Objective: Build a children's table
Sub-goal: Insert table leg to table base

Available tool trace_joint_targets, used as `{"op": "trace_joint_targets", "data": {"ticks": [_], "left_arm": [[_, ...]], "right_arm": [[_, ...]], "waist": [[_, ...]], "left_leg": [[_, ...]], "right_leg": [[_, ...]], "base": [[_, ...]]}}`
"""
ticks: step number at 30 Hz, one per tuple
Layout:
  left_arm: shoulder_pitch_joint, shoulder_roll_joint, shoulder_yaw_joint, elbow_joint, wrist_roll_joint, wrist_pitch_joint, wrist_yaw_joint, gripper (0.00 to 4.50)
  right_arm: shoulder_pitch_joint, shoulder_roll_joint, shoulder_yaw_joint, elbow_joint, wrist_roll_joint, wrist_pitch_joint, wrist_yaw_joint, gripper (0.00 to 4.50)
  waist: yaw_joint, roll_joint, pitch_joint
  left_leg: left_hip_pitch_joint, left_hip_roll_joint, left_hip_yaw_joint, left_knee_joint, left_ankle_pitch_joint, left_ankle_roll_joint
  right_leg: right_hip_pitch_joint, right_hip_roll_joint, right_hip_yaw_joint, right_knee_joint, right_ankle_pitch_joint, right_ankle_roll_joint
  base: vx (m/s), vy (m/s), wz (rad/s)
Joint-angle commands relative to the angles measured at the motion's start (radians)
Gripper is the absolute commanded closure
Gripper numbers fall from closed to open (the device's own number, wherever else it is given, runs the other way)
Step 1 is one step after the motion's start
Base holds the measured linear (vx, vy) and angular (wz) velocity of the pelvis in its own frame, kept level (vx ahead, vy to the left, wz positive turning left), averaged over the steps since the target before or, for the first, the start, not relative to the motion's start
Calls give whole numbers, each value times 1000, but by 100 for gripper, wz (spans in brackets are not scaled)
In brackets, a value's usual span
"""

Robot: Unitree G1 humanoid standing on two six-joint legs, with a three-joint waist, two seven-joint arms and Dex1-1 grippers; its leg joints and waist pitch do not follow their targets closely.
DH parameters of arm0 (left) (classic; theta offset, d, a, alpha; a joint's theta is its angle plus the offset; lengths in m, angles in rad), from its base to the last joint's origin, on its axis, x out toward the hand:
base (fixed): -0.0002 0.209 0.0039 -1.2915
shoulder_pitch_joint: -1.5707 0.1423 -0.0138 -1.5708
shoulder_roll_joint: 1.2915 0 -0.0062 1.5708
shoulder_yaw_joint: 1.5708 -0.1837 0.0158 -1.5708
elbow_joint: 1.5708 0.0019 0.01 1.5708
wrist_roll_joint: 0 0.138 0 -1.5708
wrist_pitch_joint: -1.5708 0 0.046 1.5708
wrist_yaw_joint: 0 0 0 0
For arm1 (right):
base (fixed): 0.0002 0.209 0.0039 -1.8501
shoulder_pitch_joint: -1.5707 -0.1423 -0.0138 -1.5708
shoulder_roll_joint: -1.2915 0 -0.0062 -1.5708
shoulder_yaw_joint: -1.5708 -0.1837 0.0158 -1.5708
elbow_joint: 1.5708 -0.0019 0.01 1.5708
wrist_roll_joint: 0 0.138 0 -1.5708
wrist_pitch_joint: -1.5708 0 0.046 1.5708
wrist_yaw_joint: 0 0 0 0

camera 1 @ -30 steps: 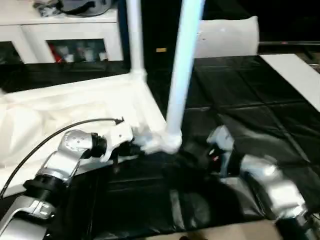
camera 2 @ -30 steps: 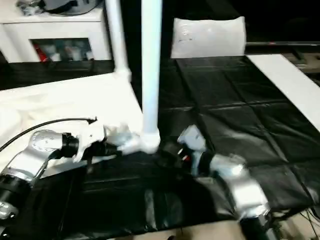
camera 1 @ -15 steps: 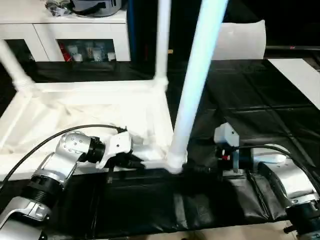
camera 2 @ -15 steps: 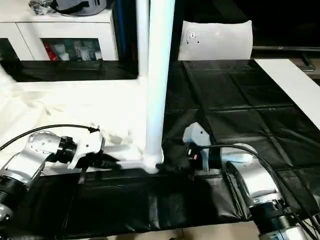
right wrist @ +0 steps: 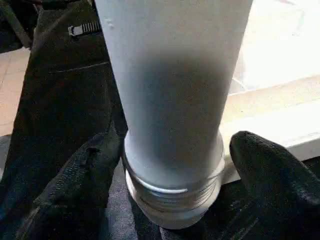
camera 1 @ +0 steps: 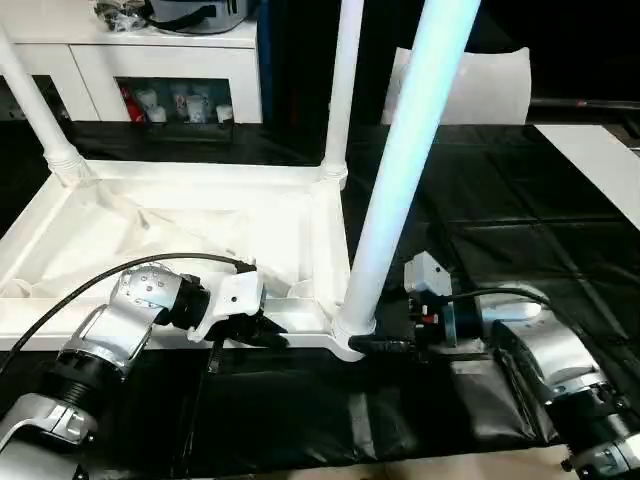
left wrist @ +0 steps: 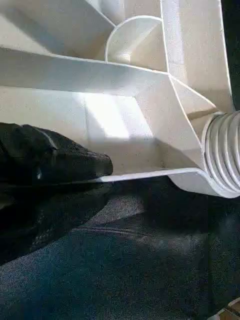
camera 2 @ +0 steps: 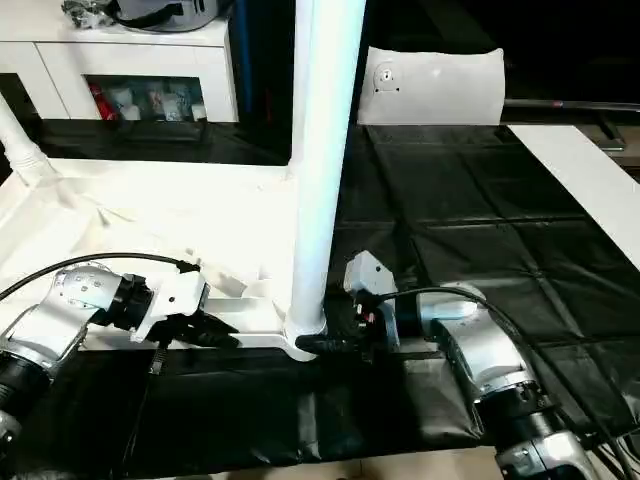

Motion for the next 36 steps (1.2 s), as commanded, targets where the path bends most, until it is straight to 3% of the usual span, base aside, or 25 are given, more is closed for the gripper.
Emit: {"op": "trace_joint_targets", "data": {"ticks": [1,4,9,19,26,27,29,30,32,33,36], "left_arm": [[-1,-1,-50,-23,33,-21,-43,450],[3,4,-48,-25,33,-18,-43,450],[3,7,-46,-20,32,-15,-44,450],[5,7,-32,-21,19,13,-35,450],[33,-35,36,-91,-17,160,104,450],[40,-52,53,-108,-19,198,154,450],[51,-82,82,-136,-27,259,229,450],[55,-94,92,-147,-34,280,252,450],[69,-144,120,-208,-34,365,348,450],[69,-144,120,-208,-34,365,348,450],[84,-228,136,-290,1,486,491,450]], "right_arm": [[-20,1,0,-1,-1,-9,15,93],[-20,6,5,-1,5,-4,28,124],[-17,8,8,-4,14,3,38,161],[-4,19,8,-13,29,20,47,195],[51,88,-27,-68,57,105,-96,196],[58,122,-38,-67,40,113,-175,196],[66,171,-53,-61,10,118,-284,201],[68,185,-56,-58,2,116,-311,201],[67,257,-74,-46,-16,141,-429,212],[67,257,-74,-46,-16,141,-429,212],[41,362,-82,-11,-58,179,-599,212]], "waist": [[-6,-3,-59],[-6,1,-59],[-6,-3,-60],[-5,-4,-59],[-9,-5,-56],[-8,-2,-53],[-14,-5,-50],[-14,-5,-50],[-28,-4,-50],[-38,-6,-49],[-58,2,-50]], "left_leg": [[-11,16,16,-62,-143,51],[-10,18,15,-62,-146,50],[-10,16,16,-62,-143,47],[-10,16,16,-62,-145,46],[-10,17,15,-65,-160,40],[-9,17,14,-66,-173,29],[-6,10,12,-67,-218,10],[-6,10,12,-67,-218,10],[-8,10,7,-69,-237,2],[-14,10,5,-70,-235,2],[-12,9,5,-67,-241,4]], "right_leg": [[58,-58,54,-66,-286,-153],[58,-58,54,-65,-277,-155],[59,-57,55,-63,-264,-161],[58,-57,54,-64,-280,-154],[57,-57,55,-67,-300,-153],[55,-59,55,-70,-335,-144],[51,-58,47,-86,-462,-95],[51,-58,47,-86,-462,-95],[50,-59,47,-91,-505,-68],[50,-57,46,-90,-498,-71],[46,-55,47,-89,-479,-80]], "base": [[0,0,0],[0,0,0],[0,0,0],[0,0,0],[0,0,0],[0,0,0],[0,0,0],[0,0,0],[0,0,0],[0,0,0],[0,0,0]]}}
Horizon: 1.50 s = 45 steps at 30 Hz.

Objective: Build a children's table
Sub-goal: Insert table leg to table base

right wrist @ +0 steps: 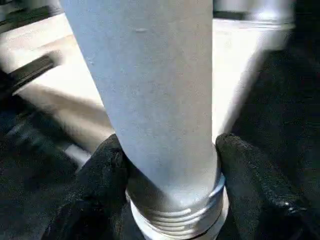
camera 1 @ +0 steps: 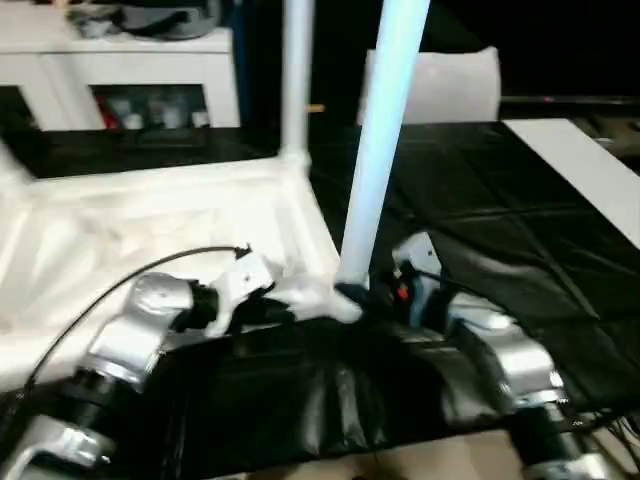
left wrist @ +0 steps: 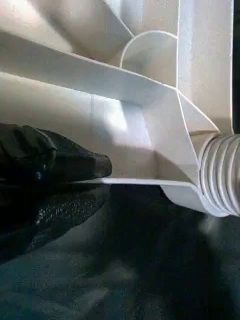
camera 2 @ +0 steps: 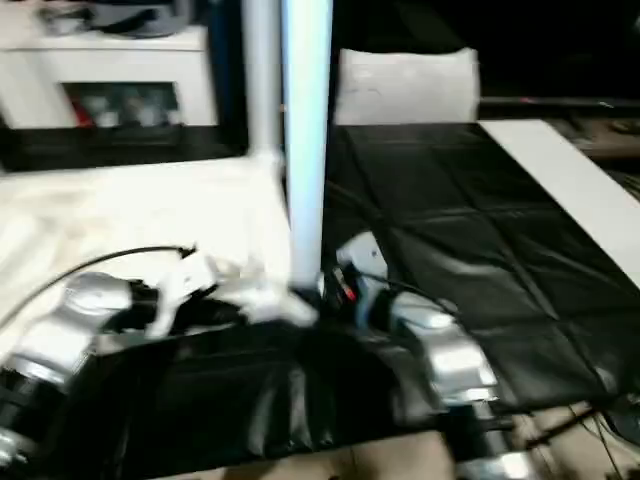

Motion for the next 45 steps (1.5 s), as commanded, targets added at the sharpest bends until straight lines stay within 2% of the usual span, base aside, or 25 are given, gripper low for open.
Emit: {"op": "trace_joint_targets", "data": {"ticks": [1,2,3,4,6,7,10,11,14,16,17,18,20,21,24,26,30,31,33,35,36,37,39,41,45], "left_arm": [[-13,-112,24,-76,-29,60,152,450],[-17,-149,31,-89,-20,90,207,450],[-24,-185,34,-97,-12,110,253,450],[-31,-207,31,-103,-13,122,276,450],[-38,-227,14,-117,-6,133,290,450],[-38,-229,10,-118,-3,133,290,450],[-40,-220,-13,-127,22,135,277,450],[-41,-204,-23,-125,37,131,267,450],[-37,-188,-25,-128,50,141,264,450],[-32,-158,-30,-116,59,130,255,450],[-28,-130,-35,-103,67,111,240,450],[-24,-108,-39,-93,71,93,228,450],[-18,-90,-38,-85,67,77,210,450],[-14,-67,-39,-71,63,44,179,450],[-6,-33,-41,-56,53,3,124,450],[-2,-17,-42,-50,44,-17,90,450],[-18,85,-83,16,24,-147,-78,450],[-26,98,-90,36,22,-175,-109,450],[-42,115,-100,68,16,-230,-166,450],[-50,118,-100,71,11,-225,-180,450],[-63,121,-104,79,9,-225,-200,450],[-67,122,-106,82,9,-227,-205,450],[-76,121,-114,90,11,-228,-208,450],[-71,111,-113,71,2,-178,-192,450],[-55,87,-106,57,0,-148,-153,450]], "right_arm": [[-30,85,56,45,-10,53,-90,212],[-48,119,42,69,-16,64,-151,212],[-70,149,25,96,-20,79,-209,212],[-87,163,16,114,-24,87,-242,212],[-109,182,3,136,-18,76,-258,212],[-111,184,0,138,-16,73,-255,177],[-106,188,-7,128,-18,59,-241,156],[-96,181,-6,117,-21,57,-236,133],[-84,174,-2,109,-38,42,-239,105],[-64,158,-4,90,-38,32,-233,87],[-43,139,-7,65,-36,22,-220,78],[-26,124,-9,45,-33,16,-206,68],[-7,105,-10,20,-28,7,-187,59],[15,84,-15,-13,-17,5,-162,42],[44,53,-20,-55,1,3,-121,15],[58,32,-21,-77,11,-1,-89,3],[115,-98,-41,-164,75,-9,95,3],[120,-126,-43,-173,86,-9,131,3],[127,-173,-45,-190,109,1,191,3],[128,-188,-41,-201,121,13,218,3],[127,-205,-34,-213,128,22,241,3],[126,-207,-31,-215,125,23,240,3],[120,-204,-31,-219,132,42,228,3],[108,-184,-24,-212,118,51,183,3],[107,-141,-12,-207,89,46,108,3]], "waist": [[1,2,-47],[1,2,-47],[-7,-3,-49],[-5,-2,-50],[-6,1,-54],[-7,0,-55],[-2,1,-60],[1,2,-59],[2,3,-56],[1,12,-55],[0,8,-54],[3,16,-54],[4,12,-55],[3,16,-54],[5,15,-52],[6,16,-52],[14,16,-52],[18,9,-49],[22,6,-50],[25,6,-50],[29,12,-50],[29,10,-50],[34,12,-53],[35,14,-54],[38,17,-53]], "left_leg": [[-18,5,4,-72,-244,12],[-18,5,4,-72,-244,12],[-16,4,7,-69,-227,12],[-15,3,6,-67,-224,15],[-18,5,7,-67,-201,27],[-21,5,7,-67,-188,32],[-24,6,10,-65,-118,52],[-24,7,11,-65,-99,58],[-21,7,12,-67,-118,56],[-19,7,11,-68,-140,48],[-20,7,11,-69,-155,47],[-16,8,10,-70,-163,45],[-18,9,10,-71,-160,43],[-19,8,9,-72,-166,40],[-17,7,9,-73,-200,43],[-15,9,8,-73,-206,42],[-13,11,8,-74,-210,57],[-12,11,9,-75,-213,62],[-12,11,10,-74,-211,65],[-11,11,11,-74,-207,60],[-10,13,11,-74,-203,56],[-11,13,11,-74,-198,54],[-10,15,10,-75,-183,44],[-12,14,11,-75,-167,33],[-10,14,11,-75,-187,21]], "right_leg": [[50,-54,40,-96,-491,-78],[50,-54,40,-96,-491,-78],[46,-53,42,-97,-479,-87],[47,-54,42,-95,-479,-86],[48,-52,47,-89,-412,-93],[50,-52,48,-86,-385,-97],[57,-50,52,-71,-245,-133],[59,-50,53,-67,-201,-149],[58,-51,52,-70,-228,-150],[57,-51,52,-74,-256,-143],[57,-50,52,-77,-272,-135],[55,-49,53,-78,-274,-130],[58,-49,53,-76,-251,-137],[59,-49,53,-75,-253,-140],[58,-50,52,-85,-308,-124],[56,-51,52,-85,-315,-128],[56,-49,54,-83,-303,-124],[55,-49,53,-84,-312,-126],[55,-52,53,-85,-332,-122],[53,-53,53,-86,-346,-122],[53,-54,53,-84,-343,-127],[53,-53,53,-84,-339,-127],[54,-54,54,-78,-301,-141],[56,-54,54,-72,-251,-160],[56,-55,54,-76,-280,-156]], "base": [[0,0,0],[0,0,0],[0,0,0],[0,0,0],[0,0,0],[0,0,0],[0,0,0],[0,0,0],[0,0,0],[0,0,0],[0,0,0],[0,0,0],[0,0,0],[0,0,0],[0,0,0],[0,0,0],[0,0,0],[0,0,0],[0,0,0],[0,0,0],[0,0,0],[0,0,0],[0,0,0],[0,0,0],[0,0,0]]}}
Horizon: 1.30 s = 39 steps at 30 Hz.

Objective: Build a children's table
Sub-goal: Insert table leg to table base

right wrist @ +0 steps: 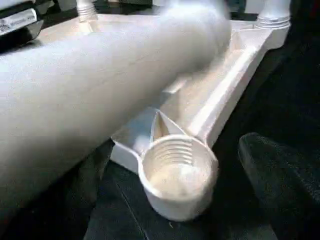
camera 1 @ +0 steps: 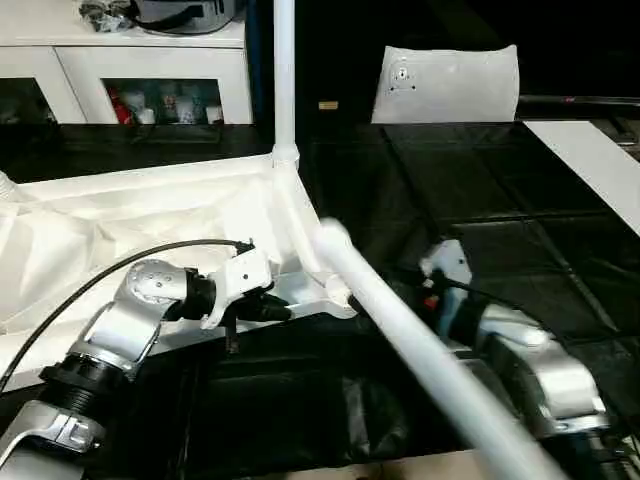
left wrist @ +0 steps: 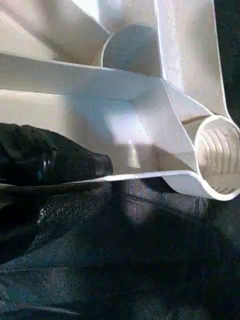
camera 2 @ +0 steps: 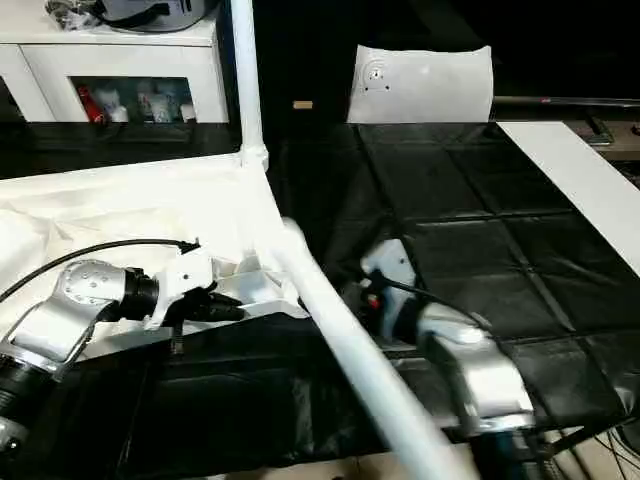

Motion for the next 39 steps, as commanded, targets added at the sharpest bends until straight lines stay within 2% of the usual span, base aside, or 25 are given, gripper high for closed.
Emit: {"op": "trace_joint_targets", "data": {"ticks": [1,4,8,10,12,16,18,25,28,30,31,32,34,35,39], "left_arm": [[10,-19,-32,-18,7,19,5,450],[25,-26,-22,-40,-3,43,7,450],[43,-20,-24,-70,-1,74,24,450],[50,-22,-20,-84,0,93,39,450],[58,-39,-4,-95,3,127,82,450],[64,-47,2,-91,15,142,110,450],[69,-45,7,-88,26,149,132,450],[96,-34,10,-113,26,167,144,450],[103,-32,8,-122,24,174,148,450],[108,-27,9,-125,24,175,150,450],[109,-26,9,-125,24,175,150,450],[111,-23,10,-127,23,175,150,450],[112,-21,11,-127,23,175,151,450],[111,-18,11,-125,25,175,151,450],[108,-16,10,-120,27,171,151,450]], "right_arm": [[-6,9,-2,-18,-10,-1,-32,3],[11,27,-2,-39,-5,4,-47,3],[26,42,-4,-56,-13,54,-100,3],[22,54,-11,-43,-30,79,-155,3],[15,84,-36,-15,-49,100,-247,3],[9,103,-61,2,-54,98,-299,3],[10,103,-74,-7,-42,112,-311,3],[4,102,-108,-36,5,145,-310,3],[7,77,-102,-109,66,212,-252,3],[17,14,-80,-236,147,348,-172,3],[18,10,-79,-242,151,355,-169,3],[24,-31,-63,-294,175,419,-139,3],[28,-65,-43,-319,172,453,-124,3],[35,-106,-11,-342,157,495,-112,3],[41,-137,28,-356,143,540,-111,3]], "waist": [[-5,13,-53],[1,15,-53],[4,15,-55],[4,16,-55],[3,17,-53],[2,18,-50],[1,17,-50],[-8,17,-51],[-12,15,-50],[-11,14,-49],[-10,12,-50],[-10,12,-49],[-10,14,-49],[-10,12,-47],[-10,9,-47]], "left_leg": [[-8,14,12,-66,-191,20],[-4,16,11,-68,-203,15],[-8,15,10,-69,-173,15],[-8,15,11,-69,-173,10],[-8,15,11,-71,-175,2],[-4,11,10,-72,-223,-4],[-6,10,9,-72,-223,0],[-9,10,8,-71,-218,12],[-10,11,8,-71,-215,19],[-11,11,7,-72,-208,31],[-10,11,8,-71,-201,35],[-12,10,8,-71,-196,34],[-12,10,9,-70,-199,32],[-12,8,9,-70,-205,27],[-12,7,8,-68,-215,23]], "right_leg": [[56,-55,53,-74,-287,-153],[54,-56,54,-77,-306,-141],[57,-54,55,-68,-241,-147],[57,-54,55,-68,-243,-149],[56,-55,56,-69,-255,-148],[52,-54,54,-82,-339,-117],[54,-54,53,-84,-350,-103],[54,-53,52,-83,-350,-104],[55,-51,52,-82,-337,-104],[59,-51,52,-83,-340,-95],[59,-50,53,-83,-341,-89],[59,-50,52,-84,-347,-85],[56,-52,53,-86,-362,-82],[56,-50,51,-90,-388,-75],[52,-52,49,-97,-444,-53]], "base": [[0,0,0],[0,0,0],[0,0,0],[0,0,0],[0,0,0],[0,0,0],[0,0,0],[0,0,0],[0,0,0],[0,0,0],[0,0,0],[0,0,0],[0,0,0],[0,0,0],[0,0,0]]}}
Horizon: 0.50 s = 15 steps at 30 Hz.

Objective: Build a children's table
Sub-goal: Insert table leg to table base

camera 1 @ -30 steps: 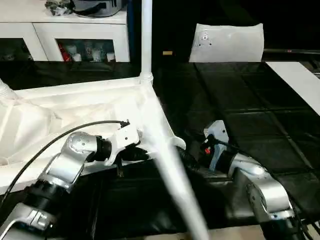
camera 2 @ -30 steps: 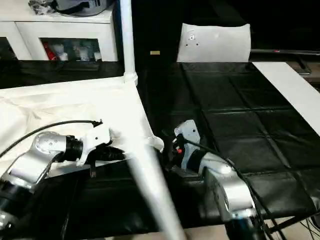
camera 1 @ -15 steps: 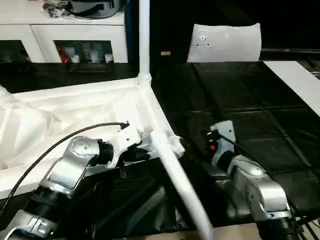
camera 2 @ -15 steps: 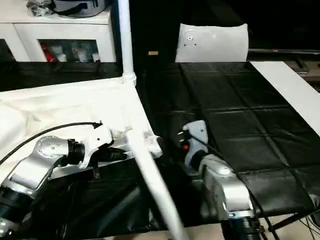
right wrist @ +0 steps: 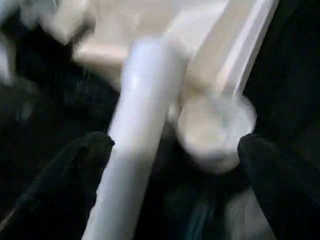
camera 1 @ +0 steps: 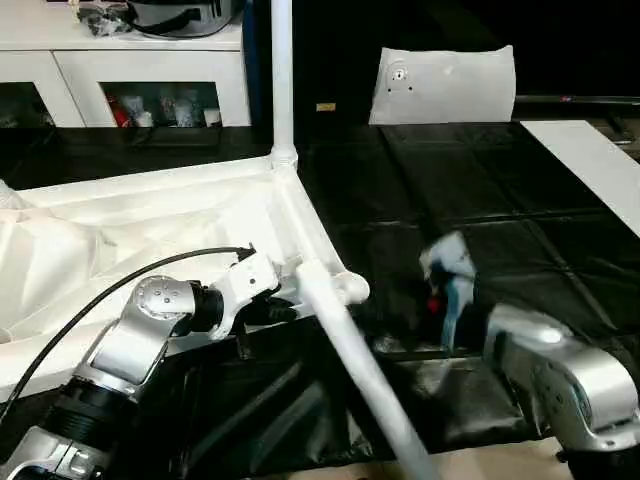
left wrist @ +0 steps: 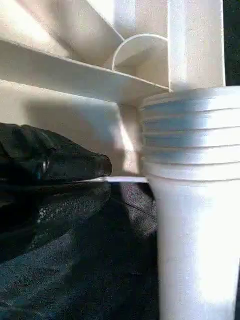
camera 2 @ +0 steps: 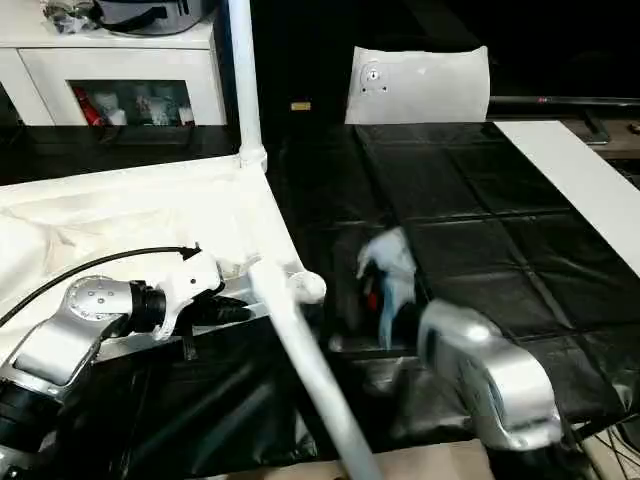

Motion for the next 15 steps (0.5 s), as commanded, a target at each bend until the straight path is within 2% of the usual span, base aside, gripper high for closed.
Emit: {"op": "trace_joint_targets", "data": {"ticks": [1,2,5,10,15], "left_arm": [[20,4,-21,30,27,23,26,450],[16,7,-22,34,29,19,27,450],[11,10,-24,39,33,9,26,450],[3,13,-28,48,37,-2,25,450],[-9,15,-30,60,40,-7,23,450]], "right_arm": [[-5,-3,17,-18,-11,45,-14,3],[-9,5,38,-17,-12,90,-43,3],[-10,23,57,-9,6,136,-61,3],[-5,58,75,4,34,157,-49,3],[-25,64,115,41,16,175,-56,3]], "waist": [[0,2,-45],[0,2,-44],[0,4,-45],[-1,5,-46],[-1,5,-45]], "left_leg": [[-13,8,9,-68,-218,23],[-13,6,8,-67,-217,22],[-11,7,6,-68,-227,17],[-14,9,5,-70,-234,11],[-13,9,5,-71,-236,5]], "right_leg": [[48,-52,48,-96,-450,-55],[46,-52,47,-97,-464,-49],[43,-53,46,-98,-475,-44],[44,-54,47,-97,-451,-48],[44,-55,47,-96,-453,-50]], "base": [[0,0,0],[0,0,0],[0,0,0],[0,0,0],[0,0,0]]}}
